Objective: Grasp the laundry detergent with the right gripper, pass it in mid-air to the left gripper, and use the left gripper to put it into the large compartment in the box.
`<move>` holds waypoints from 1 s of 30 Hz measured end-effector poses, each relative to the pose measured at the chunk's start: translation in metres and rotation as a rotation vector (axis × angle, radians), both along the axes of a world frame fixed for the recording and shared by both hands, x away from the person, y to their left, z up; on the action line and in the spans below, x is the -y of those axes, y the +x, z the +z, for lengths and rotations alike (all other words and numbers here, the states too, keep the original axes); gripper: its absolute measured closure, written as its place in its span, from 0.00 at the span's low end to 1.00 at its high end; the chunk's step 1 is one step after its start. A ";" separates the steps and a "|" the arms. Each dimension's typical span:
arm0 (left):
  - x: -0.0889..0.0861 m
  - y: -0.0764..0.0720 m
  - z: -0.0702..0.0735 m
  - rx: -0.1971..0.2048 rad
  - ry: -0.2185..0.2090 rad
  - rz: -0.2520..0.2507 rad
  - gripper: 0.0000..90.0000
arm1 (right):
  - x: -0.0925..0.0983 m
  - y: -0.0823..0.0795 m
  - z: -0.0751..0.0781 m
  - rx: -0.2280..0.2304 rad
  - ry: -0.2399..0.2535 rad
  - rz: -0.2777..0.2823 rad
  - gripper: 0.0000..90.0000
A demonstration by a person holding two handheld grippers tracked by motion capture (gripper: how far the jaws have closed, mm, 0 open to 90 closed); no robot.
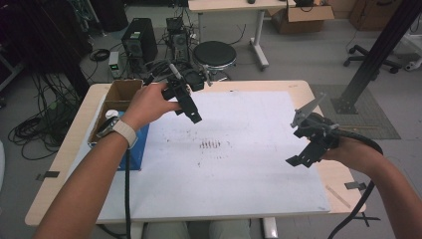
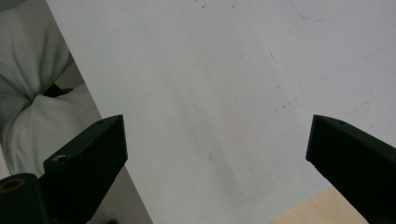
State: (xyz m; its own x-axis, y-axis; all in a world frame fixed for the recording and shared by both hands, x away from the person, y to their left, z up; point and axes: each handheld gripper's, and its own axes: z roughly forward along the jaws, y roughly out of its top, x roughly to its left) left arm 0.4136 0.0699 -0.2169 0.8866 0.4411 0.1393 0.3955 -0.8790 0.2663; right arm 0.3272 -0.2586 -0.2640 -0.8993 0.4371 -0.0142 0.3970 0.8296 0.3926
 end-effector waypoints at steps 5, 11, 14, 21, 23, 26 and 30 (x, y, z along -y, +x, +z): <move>0.001 0.000 0.000 0.000 -0.002 0.001 0.09 | 0.002 -0.001 0.000 0.003 0.003 -0.003 0.06; 0.000 0.002 0.000 -0.003 -0.002 -0.001 0.09 | 0.004 0.000 0.000 0.003 0.002 -0.008 0.06; 0.000 0.001 -0.001 -0.003 -0.001 0.001 0.09 | 0.003 0.000 0.000 0.002 -0.001 -0.002 0.06; -0.002 0.002 0.000 -0.001 -0.003 0.005 0.09 | 0.001 0.000 -0.001 0.001 0.001 -0.003 0.06; -0.003 0.002 0.000 0.001 -0.004 0.005 0.09 | 0.001 0.000 -0.001 0.002 0.003 -0.003 0.06; -0.003 0.002 0.000 -0.001 -0.004 0.005 0.09 | 0.001 0.000 -0.001 0.002 0.003 -0.003 0.06; -0.003 0.002 -0.001 -0.001 -0.003 0.006 0.09 | 0.001 0.000 -0.001 0.002 0.002 -0.005 0.06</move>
